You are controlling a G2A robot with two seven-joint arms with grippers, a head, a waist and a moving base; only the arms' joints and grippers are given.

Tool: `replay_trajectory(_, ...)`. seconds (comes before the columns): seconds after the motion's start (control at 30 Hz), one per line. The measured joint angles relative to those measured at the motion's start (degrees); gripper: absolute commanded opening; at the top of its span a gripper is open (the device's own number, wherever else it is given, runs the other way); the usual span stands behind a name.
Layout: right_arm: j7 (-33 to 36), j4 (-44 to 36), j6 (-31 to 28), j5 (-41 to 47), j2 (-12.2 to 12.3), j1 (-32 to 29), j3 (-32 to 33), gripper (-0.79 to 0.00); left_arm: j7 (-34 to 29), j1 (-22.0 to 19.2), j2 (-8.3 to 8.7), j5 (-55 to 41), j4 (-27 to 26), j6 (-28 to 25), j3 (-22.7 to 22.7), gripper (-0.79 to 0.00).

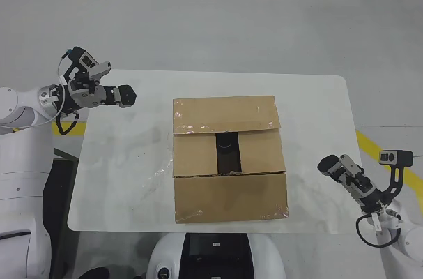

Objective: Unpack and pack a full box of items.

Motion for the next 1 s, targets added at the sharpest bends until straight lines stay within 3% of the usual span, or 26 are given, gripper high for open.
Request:
replay_trajectory(0.27,0.0,0.0,0.0,0.0,0.0,0.0,0.0,0.0,0.24,0.2,-0.01,0.0,-0.32,-0.01,0.1,0.0)
replay_trajectory(0.4,0.0,0.0,0.0,0.0,0.0,0.0,0.0,0.0,1.56,2.49,0.09,-0.85,-4.35,1.05,0.5,0.0)
replay_trajectory(0.83,0.0,0.0,0.0,0.0,0.0,0.0,0.0,0.0,2.09,16.45,1.13,-1.67,-22.78,4.64,0.1,0.0)
replay_trajectory(1.0,0.0,0.0,0.0,0.0,0.0,0.0,0.0,0.0,2.2,20.34,1.49,-2.2,-26.33,6.19,-0.17,0.0)
